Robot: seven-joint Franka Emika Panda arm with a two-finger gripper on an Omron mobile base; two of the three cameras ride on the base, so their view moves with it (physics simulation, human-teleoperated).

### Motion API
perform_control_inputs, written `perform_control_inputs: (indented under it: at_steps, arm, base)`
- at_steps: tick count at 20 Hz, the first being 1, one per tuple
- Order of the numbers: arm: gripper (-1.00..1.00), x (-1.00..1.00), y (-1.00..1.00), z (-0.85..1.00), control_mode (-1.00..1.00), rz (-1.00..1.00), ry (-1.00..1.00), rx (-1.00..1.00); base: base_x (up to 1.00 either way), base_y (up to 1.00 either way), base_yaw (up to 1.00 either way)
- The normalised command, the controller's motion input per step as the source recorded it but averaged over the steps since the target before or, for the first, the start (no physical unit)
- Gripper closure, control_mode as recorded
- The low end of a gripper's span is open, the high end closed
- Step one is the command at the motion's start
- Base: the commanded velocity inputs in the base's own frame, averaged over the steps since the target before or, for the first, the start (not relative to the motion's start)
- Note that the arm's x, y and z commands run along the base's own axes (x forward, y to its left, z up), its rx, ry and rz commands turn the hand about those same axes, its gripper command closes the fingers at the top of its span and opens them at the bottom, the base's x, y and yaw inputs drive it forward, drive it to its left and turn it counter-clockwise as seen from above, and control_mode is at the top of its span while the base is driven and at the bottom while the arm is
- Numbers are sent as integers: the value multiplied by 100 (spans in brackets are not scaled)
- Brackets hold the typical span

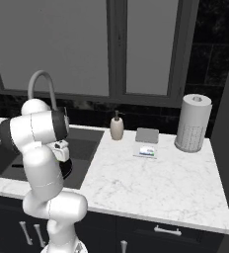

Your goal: Pick the pan and sponge and place them into the sink. Then turn on the water.

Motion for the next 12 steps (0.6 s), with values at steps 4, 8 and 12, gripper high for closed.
perform_control_inputs:
  at_steps: [4,8,12]
  arm:
    - [100,19,18,-17,-100,0,-11,-3]
    - [100,25,18,-19,-100,0,-11,-2]
    - [100,29,3,-39,-100,0,-3,-1]
  base:
    - [0,0,0]
    - [0,0,0]
    - [0,0,0]
